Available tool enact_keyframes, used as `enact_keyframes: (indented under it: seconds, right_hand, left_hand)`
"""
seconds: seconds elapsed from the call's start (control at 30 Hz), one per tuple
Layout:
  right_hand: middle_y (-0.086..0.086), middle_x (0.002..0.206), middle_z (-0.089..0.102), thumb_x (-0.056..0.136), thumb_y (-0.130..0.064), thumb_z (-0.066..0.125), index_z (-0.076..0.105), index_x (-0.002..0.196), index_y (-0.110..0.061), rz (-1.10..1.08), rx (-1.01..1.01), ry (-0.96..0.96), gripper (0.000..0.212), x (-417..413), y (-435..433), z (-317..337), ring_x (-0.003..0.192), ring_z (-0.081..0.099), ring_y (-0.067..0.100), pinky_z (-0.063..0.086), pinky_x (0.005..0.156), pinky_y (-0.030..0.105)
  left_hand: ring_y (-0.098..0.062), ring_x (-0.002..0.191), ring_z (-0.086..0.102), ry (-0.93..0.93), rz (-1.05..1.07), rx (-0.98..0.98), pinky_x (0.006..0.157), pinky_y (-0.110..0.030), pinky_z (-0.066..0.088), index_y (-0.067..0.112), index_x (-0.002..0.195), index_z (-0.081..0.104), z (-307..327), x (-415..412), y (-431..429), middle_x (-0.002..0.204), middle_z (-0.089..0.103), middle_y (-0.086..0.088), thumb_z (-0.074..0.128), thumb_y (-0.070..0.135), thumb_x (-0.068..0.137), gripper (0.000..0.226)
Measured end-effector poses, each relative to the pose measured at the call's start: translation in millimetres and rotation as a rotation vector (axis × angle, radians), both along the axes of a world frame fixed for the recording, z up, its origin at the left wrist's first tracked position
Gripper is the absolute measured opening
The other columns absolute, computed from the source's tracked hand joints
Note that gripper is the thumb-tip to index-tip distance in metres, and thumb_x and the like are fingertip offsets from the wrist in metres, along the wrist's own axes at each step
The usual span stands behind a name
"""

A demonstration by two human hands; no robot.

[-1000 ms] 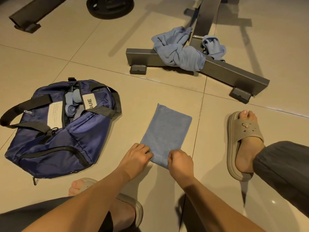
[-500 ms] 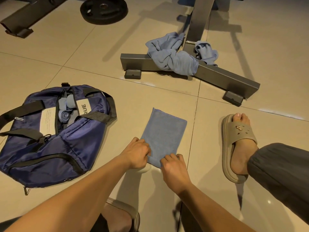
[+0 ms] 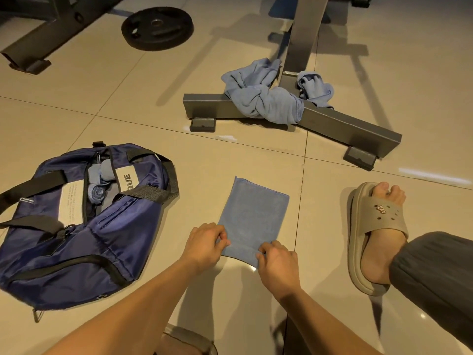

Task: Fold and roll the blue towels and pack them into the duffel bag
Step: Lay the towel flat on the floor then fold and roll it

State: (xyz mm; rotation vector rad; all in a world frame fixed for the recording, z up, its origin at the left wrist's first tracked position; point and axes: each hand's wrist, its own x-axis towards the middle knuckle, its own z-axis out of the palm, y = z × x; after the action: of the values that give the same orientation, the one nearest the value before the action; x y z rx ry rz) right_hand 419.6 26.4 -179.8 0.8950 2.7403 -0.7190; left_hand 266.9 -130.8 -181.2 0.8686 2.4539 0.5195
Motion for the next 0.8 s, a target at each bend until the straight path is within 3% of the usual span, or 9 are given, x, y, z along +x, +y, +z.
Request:
enact_keyframes:
  seconds: [0.13,0.2,0.3,0.4,0.5,0.63,0.7,0.8]
  right_hand:
    - [-0.005,0.088,0.052,0.098,-0.027,0.046,0.044,0.09,-0.024,0.008,0.013,-0.001,0.009,-3,5,1,0.078,0.046,0.022,0.029,0.073,0.036]
    - [-0.005,0.092,0.047,0.1,-0.028,0.044,0.046,0.089,-0.026,0.023,0.031,-0.025,0.011,-5,7,2,0.08,0.045,0.021,0.026,0.072,0.035]
    - [-0.003,0.096,0.051,0.099,-0.03,0.045,0.049,0.085,-0.026,0.009,-0.001,-0.059,0.015,-9,13,3,0.086,0.051,0.023,0.027,0.073,0.035]
    - [-0.002,0.097,0.055,0.098,-0.03,0.048,0.05,0.083,-0.027,0.009,-0.026,-0.076,0.016,-13,17,5,0.092,0.056,0.023,0.029,0.074,0.035]
    - [0.0,0.098,0.059,0.096,-0.025,0.051,0.051,0.082,-0.026,0.037,-0.027,-0.093,0.015,-17,20,9,0.092,0.058,0.024,0.027,0.073,0.034]
    - [0.003,0.083,0.051,0.075,-0.008,0.066,0.054,0.077,-0.019,0.207,0.163,0.045,0.017,-9,18,11,0.075,0.049,0.027,0.028,0.063,0.034]
    - [0.0,0.088,0.049,0.084,-0.021,0.06,0.055,0.085,-0.02,0.281,0.182,0.181,0.005,-6,13,9,0.081,0.046,0.024,0.035,0.07,0.035]
    - [-0.005,0.089,0.052,0.083,-0.032,0.065,0.057,0.09,-0.025,0.344,0.189,0.177,0.014,-4,7,5,0.082,0.048,0.021,0.042,0.079,0.033]
  left_hand:
    - [-0.014,0.08,0.055,-0.071,0.278,0.023,0.076,-0.036,0.045,0.031,0.075,0.054,-6,0,-3,0.082,0.057,0.011,0.068,0.054,0.087,0.029]
    - [-0.016,0.079,0.054,0.016,0.31,0.073,0.074,-0.038,0.047,0.03,0.078,0.056,-2,3,-6,0.084,0.055,0.009,0.064,0.049,0.091,0.024]
    - [-0.02,0.081,0.047,0.419,-0.065,0.11,0.074,-0.035,0.038,0.022,0.088,0.059,9,13,-10,0.088,0.05,0.004,0.058,0.035,0.098,0.016]
    - [-0.021,0.091,0.052,0.568,-0.445,0.071,0.083,-0.034,0.035,0.024,0.101,0.065,6,26,-13,0.099,0.056,0.004,0.063,0.036,0.092,0.015]
    - [-0.021,0.099,0.057,0.604,-0.452,0.055,0.091,-0.033,0.034,0.024,0.11,0.069,-5,26,-11,0.105,0.062,0.005,0.07,0.031,0.087,0.024]
    - [-0.021,0.097,0.058,0.583,-0.41,0.073,0.094,-0.033,0.036,0.023,0.101,0.072,-11,17,-1,0.103,0.064,0.004,0.065,0.023,0.093,0.011]
    - [-0.021,0.094,0.059,0.555,-0.394,0.076,0.093,-0.033,0.038,0.022,0.097,0.072,-13,13,4,0.099,0.065,0.004,0.062,0.021,0.094,0.011]
    - [-0.021,0.084,0.056,0.492,-0.403,0.054,0.086,-0.033,0.039,0.022,0.091,0.068,-8,6,10,0.089,0.063,0.004,0.057,0.02,0.093,0.012]
